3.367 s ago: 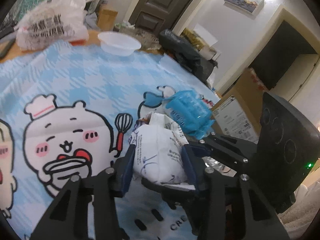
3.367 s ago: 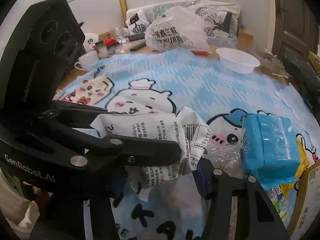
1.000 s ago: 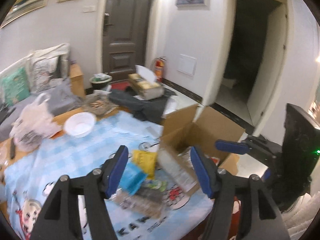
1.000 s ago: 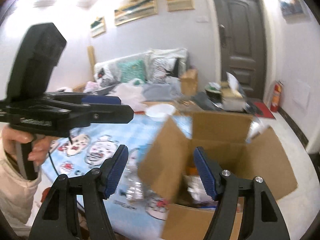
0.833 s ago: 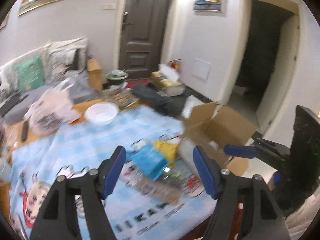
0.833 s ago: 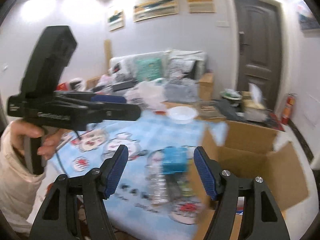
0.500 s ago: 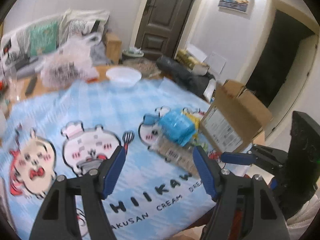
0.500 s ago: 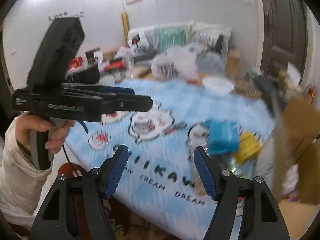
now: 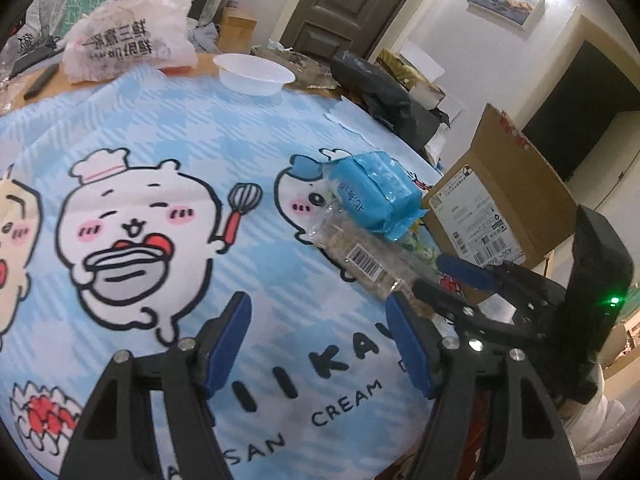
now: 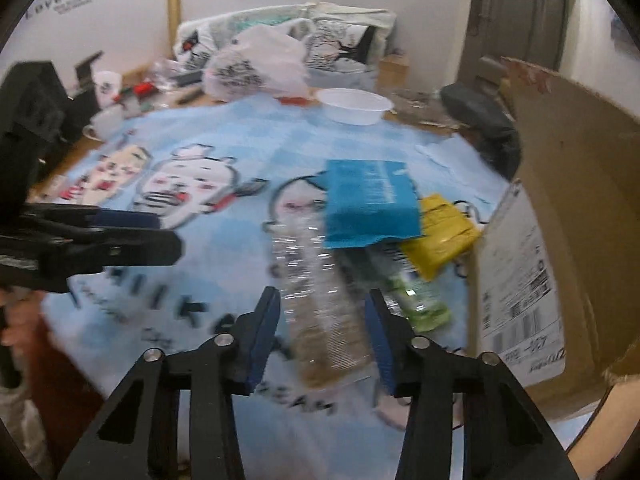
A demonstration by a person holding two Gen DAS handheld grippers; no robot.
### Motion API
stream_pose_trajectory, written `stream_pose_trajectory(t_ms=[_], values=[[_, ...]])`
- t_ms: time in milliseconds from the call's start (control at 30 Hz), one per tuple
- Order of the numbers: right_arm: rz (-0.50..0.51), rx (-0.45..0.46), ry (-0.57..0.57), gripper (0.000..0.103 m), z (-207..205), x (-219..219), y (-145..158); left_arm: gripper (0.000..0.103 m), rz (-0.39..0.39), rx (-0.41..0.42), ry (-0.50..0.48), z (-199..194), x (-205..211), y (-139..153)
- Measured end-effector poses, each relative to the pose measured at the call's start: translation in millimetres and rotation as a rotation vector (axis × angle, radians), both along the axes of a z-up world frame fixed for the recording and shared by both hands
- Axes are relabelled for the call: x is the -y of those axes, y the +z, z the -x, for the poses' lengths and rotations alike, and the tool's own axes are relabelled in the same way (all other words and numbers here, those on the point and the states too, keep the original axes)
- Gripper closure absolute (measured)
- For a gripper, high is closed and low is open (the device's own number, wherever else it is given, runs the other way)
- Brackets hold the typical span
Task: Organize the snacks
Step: 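Grasp the clear granola bar pack with the left gripper while the right grasps the dark seaweed pack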
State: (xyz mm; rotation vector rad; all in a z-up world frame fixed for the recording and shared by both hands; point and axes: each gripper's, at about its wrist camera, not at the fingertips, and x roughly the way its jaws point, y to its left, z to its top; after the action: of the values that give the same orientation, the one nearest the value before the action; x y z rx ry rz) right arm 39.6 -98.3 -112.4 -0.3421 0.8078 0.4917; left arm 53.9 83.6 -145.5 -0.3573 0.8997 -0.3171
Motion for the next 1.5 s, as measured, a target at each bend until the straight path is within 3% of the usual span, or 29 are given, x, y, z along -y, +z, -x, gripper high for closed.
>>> stream_pose_trajectory(t_ms=[200,433,533,700,733,900,1033,1200,1333,1500], values=[[0.086,0.043,-0.039,0.077,-18.6,0.6,-15.8,0.036,-0.001,-0.002,-0.032,-8.3,10.2,-2.1],[0.132,0.111,-0.099,0.079,-26.4,3.5,-16.1,0.036,0.001,-0.002,-0.04,-13.4,13.8,-2.8],[0.144,0.082,-0.088,0.079,-28.7,4.3,-21.9,0.036,0.002,-0.003,-0.042,-13.4,13.7,-3.2],[0.073,0.005,-0.038,0.08,-22.5,5.3,-22.4,0.036,0.003,-0.008,-0.039,-13.5,13.6,-4.2],[0.036,-0.045,-0.011,0.077,-22.5,5.0,-23.4,0.036,0.004,-0.007,-0.039,-13.2,13.6,-3.9],[-0.011,-0.071,0.002,0.071,-20.9,6.0,-22.4,0.036,0.001,-0.006,-0.039,-12.4,13.5,-3.3],[0.006,-0.062,-0.056,0.051,-28.9,12.5,-25.0,0.036,0.003,-0.008,-0.04,-12.6,14.0,-3.1],[0.018,-0.068,-0.055,0.038,-34.1,10.4,-27.9,0.036,0.002,-0.009,-0.04,-12.6,14.1,-3.3],[0.002,-0.091,-0.055,0.035,-34.5,9.1,-27.6,0.036,0.001,-0.011,-0.034,-12.5,12.5,-3.4],[-0.099,-0.176,0.025,0.037,-25.6,8.4,-21.1,0.036,0.0,-0.016,-0.023,-12.4,8.0,-4.9]])
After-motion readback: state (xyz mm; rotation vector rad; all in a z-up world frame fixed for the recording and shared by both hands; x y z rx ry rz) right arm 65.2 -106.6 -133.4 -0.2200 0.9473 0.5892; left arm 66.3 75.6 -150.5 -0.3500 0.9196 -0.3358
